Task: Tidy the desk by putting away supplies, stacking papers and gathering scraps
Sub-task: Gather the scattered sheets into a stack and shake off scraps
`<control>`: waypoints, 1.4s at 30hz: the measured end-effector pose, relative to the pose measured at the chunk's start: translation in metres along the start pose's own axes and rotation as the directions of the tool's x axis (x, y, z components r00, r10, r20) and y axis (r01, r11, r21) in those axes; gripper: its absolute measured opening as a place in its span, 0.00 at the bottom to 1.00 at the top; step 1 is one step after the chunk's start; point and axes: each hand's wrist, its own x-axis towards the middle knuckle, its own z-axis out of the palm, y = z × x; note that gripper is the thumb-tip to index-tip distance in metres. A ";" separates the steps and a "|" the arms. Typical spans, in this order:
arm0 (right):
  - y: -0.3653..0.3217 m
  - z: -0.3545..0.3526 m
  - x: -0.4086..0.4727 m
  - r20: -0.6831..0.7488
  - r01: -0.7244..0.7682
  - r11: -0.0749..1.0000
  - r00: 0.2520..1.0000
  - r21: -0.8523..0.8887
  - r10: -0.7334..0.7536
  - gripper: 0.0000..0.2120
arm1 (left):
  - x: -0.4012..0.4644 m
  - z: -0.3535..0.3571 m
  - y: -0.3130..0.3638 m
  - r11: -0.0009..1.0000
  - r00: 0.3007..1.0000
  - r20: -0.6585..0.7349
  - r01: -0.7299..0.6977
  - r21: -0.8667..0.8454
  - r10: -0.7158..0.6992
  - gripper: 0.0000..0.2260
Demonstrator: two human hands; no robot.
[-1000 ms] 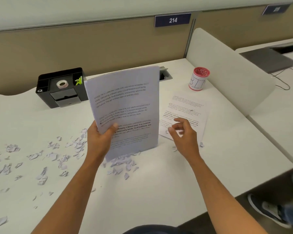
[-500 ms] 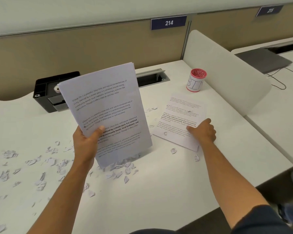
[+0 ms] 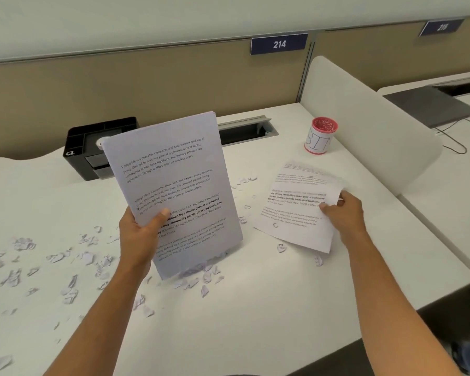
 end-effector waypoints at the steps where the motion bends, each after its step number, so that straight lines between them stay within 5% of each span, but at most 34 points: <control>1: -0.006 -0.005 -0.003 0.011 0.027 0.999 1.000 0.022 -0.028 0.15 | 0.000 0.000 0.001 1.000 1.000 -0.003 0.002 -0.003 -0.002 0.15; 8: -0.052 -0.026 -0.033 0.131 0.243 0.962 0.965 -0.123 -0.227 0.21 | -0.002 0.001 0.004 1.000 1.000 0.009 0.012 0.000 -0.012 0.15; 19: -0.099 -0.037 -0.068 0.105 0.377 0.873 0.926 -0.309 -0.363 0.25 | -0.005 -0.004 0.004 0.999 0.999 -0.011 0.030 -0.023 -0.030 0.17; 29: -0.132 -0.042 -0.098 0.121 0.526 0.848 0.839 0.065 -0.530 0.20 | -0.006 -0.019 0.003 0.989 0.996 0.028 0.089 -0.117 -0.086 0.19; 35: -0.122 -0.018 -0.095 0.239 0.326 0.829 0.852 0.454 -0.466 0.21 | -0.011 -0.036 0.000 0.960 0.962 0.157 0.245 -0.136 -0.223 0.19; 42: -0.081 0.046 -0.110 0.550 -0.003 0.873 0.777 0.487 -0.305 0.16 | -0.022 -0.050 -0.003 0.907 0.897 0.276 0.394 -0.150 -0.344 0.19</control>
